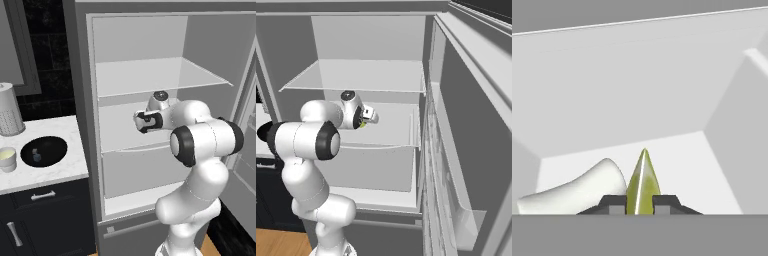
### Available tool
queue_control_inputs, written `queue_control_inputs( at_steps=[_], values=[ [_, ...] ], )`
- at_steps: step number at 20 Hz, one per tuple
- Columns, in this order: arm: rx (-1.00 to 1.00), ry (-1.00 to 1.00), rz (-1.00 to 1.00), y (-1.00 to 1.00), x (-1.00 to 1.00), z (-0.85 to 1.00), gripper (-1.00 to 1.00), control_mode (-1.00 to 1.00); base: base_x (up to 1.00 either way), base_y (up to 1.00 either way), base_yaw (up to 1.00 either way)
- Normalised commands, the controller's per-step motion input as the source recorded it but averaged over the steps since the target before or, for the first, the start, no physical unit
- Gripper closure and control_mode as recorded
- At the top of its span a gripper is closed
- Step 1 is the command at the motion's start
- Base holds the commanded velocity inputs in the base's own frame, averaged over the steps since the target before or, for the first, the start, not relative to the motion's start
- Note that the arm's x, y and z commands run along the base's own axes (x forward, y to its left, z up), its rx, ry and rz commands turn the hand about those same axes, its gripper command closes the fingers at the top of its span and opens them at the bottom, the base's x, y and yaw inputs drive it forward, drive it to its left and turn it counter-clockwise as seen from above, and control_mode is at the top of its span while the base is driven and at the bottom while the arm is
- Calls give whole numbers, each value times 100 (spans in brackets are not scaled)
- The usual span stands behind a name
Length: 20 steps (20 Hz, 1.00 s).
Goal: Grab a lemon wedge from the fridge and one ice cube from the ice bowl, and put them in the glass of lemonade.
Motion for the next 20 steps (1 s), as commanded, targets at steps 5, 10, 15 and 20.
queue_control_inputs(
  at_steps=[5, 10, 15, 20],
  values=[
    [0, 0, 0, -1, -26, 0, 100, -100, 0, 0, 0],
    [0, -2, 0, -8, -70, 0, 100, -100, 0, 0, 0],
    [0, -10, 0, -10, -91, 0, 100, -100, 0, 0, 0],
    [0, -7, -2, -8, -69, 25, 100, -100, 0, 0, 0]
  ],
)
